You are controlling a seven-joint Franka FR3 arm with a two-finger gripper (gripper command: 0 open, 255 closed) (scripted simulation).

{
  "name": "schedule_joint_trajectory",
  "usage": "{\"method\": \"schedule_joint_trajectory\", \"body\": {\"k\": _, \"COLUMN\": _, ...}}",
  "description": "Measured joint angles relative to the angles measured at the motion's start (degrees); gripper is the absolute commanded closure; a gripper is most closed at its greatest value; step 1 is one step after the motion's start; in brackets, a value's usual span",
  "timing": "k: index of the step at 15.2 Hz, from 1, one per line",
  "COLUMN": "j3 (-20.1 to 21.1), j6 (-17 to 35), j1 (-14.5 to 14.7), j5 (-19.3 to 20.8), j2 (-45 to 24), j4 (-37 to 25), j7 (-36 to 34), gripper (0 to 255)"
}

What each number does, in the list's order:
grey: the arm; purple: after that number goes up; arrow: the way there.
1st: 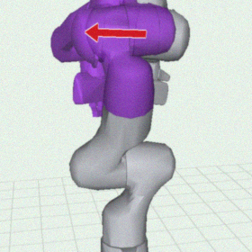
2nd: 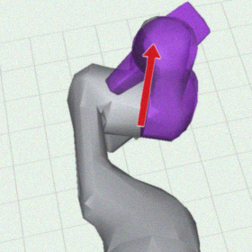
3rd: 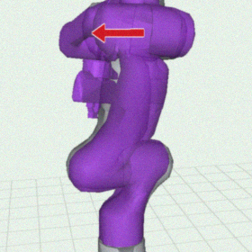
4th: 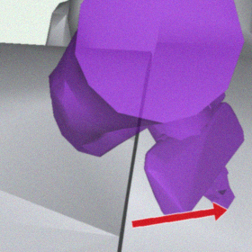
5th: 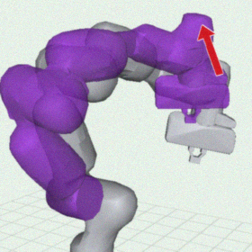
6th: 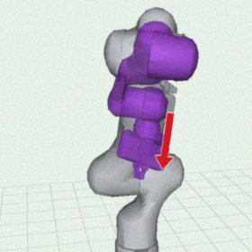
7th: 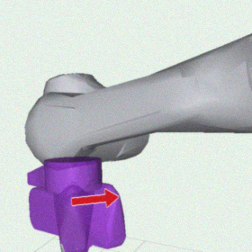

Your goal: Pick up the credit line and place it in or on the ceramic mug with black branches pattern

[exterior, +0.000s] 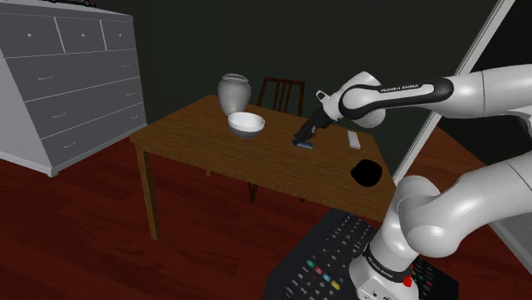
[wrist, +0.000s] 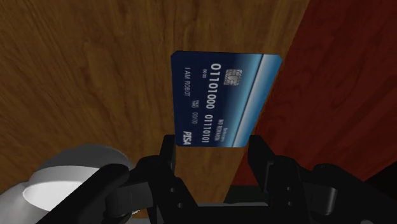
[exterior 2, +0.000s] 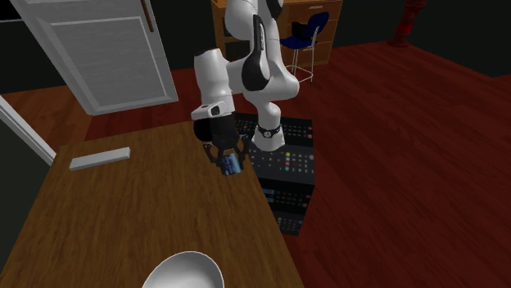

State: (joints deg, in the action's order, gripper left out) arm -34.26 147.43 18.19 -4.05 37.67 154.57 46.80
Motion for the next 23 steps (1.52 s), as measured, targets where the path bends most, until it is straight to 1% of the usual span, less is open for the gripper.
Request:
{"method": "schedule_joint_trajectory", "body": {"k": 8, "j3": 2.9, "j6": -6.5, "j1": -1.5, "j5": 0.9, "j2": 2.3, "j4": -4.1, "j7": -2.7, "gripper": 255}}
{"method": "schedule_joint_trajectory", "body": {"k": 10, "j3": 2.4, "j6": -8.3, "j1": -3.0, "j5": 1.8, "j2": 4.3, "j4": -3.6, "j7": -1.9, "gripper": 255}}
{"method": "schedule_joint_trajectory", "body": {"k": 13, "j3": 2.5, "j6": -12.5, "j1": -7.2, "j5": 3.9, "j2": 10.3, "j4": -1.2, "j7": -0.9, "gripper": 255}}
{"method": "schedule_joint_trajectory", "body": {"k": 16, "j3": 1.1, "j6": -17.9, "j1": -11.6, "j5": 6.1, "j2": 15.8, "j4": -0.3, "j7": 1.5, "gripper": 255}}
{"method": "schedule_joint_trajectory", "body": {"k": 23, "j3": -3.8, "j6": -28.8, "j1": -20.0, "j5": 10.4, "j2": 24.5, "j4": -0.4, "j7": 8.2, "gripper": 255}}
